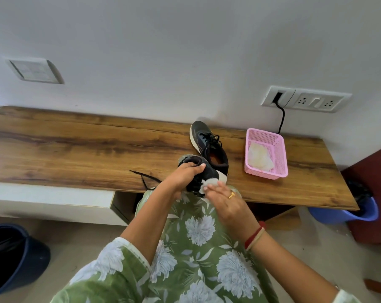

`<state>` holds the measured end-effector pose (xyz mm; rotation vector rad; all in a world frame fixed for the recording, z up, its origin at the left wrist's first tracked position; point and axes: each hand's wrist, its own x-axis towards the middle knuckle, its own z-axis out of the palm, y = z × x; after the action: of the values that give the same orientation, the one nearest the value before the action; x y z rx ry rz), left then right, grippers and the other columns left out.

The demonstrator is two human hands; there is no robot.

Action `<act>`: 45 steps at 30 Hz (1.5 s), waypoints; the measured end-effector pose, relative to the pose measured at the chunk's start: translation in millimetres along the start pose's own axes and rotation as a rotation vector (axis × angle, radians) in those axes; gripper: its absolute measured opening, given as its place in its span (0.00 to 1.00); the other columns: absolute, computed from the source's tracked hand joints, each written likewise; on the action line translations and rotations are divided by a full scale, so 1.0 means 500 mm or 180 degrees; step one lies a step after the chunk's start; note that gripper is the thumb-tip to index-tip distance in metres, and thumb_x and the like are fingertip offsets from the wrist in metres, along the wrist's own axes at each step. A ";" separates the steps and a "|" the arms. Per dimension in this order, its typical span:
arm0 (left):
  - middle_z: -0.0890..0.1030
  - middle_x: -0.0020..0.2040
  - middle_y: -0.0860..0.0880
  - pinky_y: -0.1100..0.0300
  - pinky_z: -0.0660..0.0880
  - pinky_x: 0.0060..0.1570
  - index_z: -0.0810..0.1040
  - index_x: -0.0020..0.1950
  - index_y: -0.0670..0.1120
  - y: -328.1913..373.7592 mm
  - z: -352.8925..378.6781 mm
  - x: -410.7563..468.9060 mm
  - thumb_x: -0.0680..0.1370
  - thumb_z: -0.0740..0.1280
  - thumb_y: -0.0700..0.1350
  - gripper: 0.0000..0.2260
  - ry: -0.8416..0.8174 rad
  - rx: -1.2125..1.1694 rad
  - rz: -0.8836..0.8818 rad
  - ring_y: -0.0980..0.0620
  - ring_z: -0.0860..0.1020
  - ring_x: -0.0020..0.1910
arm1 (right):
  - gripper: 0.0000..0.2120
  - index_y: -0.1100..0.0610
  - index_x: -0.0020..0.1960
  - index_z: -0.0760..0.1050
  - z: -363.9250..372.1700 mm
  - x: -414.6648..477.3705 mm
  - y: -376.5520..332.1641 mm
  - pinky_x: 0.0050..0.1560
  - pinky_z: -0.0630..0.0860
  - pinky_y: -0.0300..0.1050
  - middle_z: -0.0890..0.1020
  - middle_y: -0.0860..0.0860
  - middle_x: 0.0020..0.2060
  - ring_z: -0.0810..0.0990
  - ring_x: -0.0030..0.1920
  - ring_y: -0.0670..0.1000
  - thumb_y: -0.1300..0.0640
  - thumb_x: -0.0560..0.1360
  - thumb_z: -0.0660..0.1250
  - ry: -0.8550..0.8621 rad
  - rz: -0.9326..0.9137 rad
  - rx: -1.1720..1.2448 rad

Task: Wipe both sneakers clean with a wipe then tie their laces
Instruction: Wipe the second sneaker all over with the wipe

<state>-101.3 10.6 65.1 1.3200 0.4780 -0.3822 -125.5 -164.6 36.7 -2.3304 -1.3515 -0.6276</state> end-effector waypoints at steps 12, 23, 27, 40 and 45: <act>0.81 0.47 0.51 0.66 0.76 0.43 0.76 0.52 0.49 -0.037 -0.031 -0.017 0.81 0.61 0.44 0.04 -0.0130 0.0010 0.0134 0.56 0.80 0.46 | 0.15 0.59 0.61 0.69 -0.008 0.011 -0.018 0.68 0.65 0.43 0.81 0.54 0.52 0.78 0.57 0.51 0.66 0.74 0.59 -0.0002 0.0421 0.0262; 0.72 0.42 0.43 0.55 0.67 0.45 0.74 0.40 0.48 -0.160 -0.072 -0.038 0.64 0.71 0.46 0.09 0.0009 -0.0719 0.0593 0.46 0.70 0.46 | 0.12 0.55 0.57 0.72 -0.009 0.079 -0.020 0.46 0.75 0.34 0.80 0.45 0.47 0.79 0.48 0.40 0.65 0.76 0.63 0.0315 0.3121 0.2411; 0.79 0.39 0.49 0.63 0.72 0.43 0.75 0.47 0.45 -0.151 -0.057 -0.034 0.66 0.77 0.50 0.17 0.0076 -0.0503 0.0471 0.53 0.77 0.41 | 0.11 0.52 0.58 0.71 0.032 0.121 0.020 0.44 0.74 0.36 0.79 0.47 0.47 0.78 0.48 0.45 0.61 0.76 0.64 -0.0404 0.3491 0.2502; 0.83 0.51 0.39 0.45 0.76 0.59 0.78 0.57 0.36 -0.133 -0.061 -0.007 0.76 0.69 0.51 0.19 0.0007 -0.0320 -0.0473 0.41 0.81 0.53 | 0.08 0.65 0.50 0.73 -0.001 0.127 0.097 0.27 0.79 0.42 0.79 0.61 0.40 0.81 0.30 0.54 0.60 0.79 0.60 0.0413 0.5640 0.5481; 0.83 0.50 0.38 0.52 0.77 0.57 0.77 0.48 0.36 -0.153 -0.060 -0.006 0.78 0.67 0.44 0.10 -0.0105 -0.0618 -0.0420 0.43 0.82 0.50 | 0.09 0.59 0.52 0.78 0.013 0.123 0.095 0.38 0.78 0.41 0.82 0.57 0.47 0.81 0.42 0.51 0.66 0.74 0.66 -0.0406 0.4402 0.3938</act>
<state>-147.6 23.6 -1.5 1.0961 0.5620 -0.4548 -55.6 -139.8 60.2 -1.5700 0.1749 0.6322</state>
